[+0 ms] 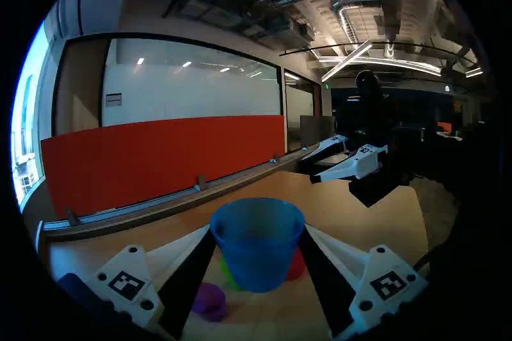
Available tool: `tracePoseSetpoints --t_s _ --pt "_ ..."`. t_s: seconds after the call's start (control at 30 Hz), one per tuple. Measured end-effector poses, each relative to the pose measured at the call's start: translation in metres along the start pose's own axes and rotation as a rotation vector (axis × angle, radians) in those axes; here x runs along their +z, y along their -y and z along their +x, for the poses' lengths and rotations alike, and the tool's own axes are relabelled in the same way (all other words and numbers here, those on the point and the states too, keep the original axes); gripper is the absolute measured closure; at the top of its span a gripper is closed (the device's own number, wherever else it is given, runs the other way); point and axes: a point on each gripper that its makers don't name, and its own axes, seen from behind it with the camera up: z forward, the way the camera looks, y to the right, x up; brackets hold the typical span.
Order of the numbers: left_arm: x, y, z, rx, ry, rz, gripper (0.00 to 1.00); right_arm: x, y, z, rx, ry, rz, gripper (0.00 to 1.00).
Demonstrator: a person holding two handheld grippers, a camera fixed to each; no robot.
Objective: Pour water
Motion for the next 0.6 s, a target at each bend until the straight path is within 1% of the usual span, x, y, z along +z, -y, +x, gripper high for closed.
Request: tracePoseSetpoints --t_s 0.1,0.27,0.6 --pt "-0.001 0.005 0.002 0.004 0.006 0.012 0.14 0.006 0.003 -0.003 -0.002 0.005 0.013 0.01" --pt "-0.004 0.018 0.005 0.018 0.012 0.048 0.14 0.019 0.007 -0.009 -0.001 0.015 0.036 0.01" --pt "-0.015 0.050 0.014 0.014 0.009 0.147 0.14 0.051 0.020 -0.022 -0.001 0.051 0.098 0.01"
